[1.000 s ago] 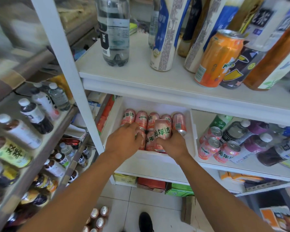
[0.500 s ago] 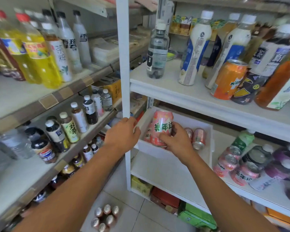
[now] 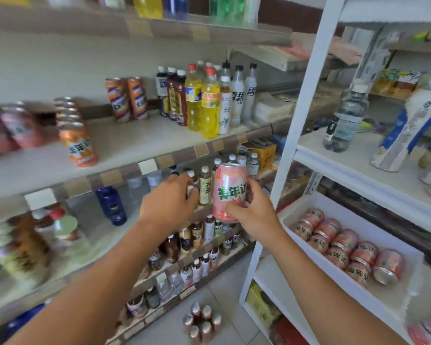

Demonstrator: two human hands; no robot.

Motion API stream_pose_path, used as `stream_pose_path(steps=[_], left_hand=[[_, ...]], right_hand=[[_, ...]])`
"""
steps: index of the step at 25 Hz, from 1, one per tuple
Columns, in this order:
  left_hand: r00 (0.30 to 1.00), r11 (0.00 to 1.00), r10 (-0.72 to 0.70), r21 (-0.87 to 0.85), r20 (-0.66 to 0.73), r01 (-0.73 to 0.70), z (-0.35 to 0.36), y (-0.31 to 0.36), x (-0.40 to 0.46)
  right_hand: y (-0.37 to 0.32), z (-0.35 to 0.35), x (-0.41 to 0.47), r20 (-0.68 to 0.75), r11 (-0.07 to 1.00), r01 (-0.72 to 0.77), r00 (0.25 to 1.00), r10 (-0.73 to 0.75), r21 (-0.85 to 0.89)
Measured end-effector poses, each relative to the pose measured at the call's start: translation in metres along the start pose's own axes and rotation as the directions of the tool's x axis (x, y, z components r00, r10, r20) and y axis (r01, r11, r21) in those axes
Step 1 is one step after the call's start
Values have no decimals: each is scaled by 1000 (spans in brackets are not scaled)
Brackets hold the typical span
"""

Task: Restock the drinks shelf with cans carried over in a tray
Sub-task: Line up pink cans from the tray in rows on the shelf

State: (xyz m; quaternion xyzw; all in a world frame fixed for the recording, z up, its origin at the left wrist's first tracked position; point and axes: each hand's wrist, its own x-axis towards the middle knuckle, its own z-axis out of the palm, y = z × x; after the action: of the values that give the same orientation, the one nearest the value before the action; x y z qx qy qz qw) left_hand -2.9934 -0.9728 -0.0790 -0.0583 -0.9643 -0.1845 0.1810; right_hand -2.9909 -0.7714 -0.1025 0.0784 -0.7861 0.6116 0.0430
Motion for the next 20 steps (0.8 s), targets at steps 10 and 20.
stream_pose_path(steps=[10, 20], left_hand=[[943, 949, -290, 79, -160, 305, -112, -169, -29], [885, 890, -393, 138, -248, 434, -173, -301, -52]], right_hand=[[-84, 190, 50, 249, 985, 162, 958, -145, -51], [-121, 355, 81, 311, 969, 241, 918, -247, 58]])
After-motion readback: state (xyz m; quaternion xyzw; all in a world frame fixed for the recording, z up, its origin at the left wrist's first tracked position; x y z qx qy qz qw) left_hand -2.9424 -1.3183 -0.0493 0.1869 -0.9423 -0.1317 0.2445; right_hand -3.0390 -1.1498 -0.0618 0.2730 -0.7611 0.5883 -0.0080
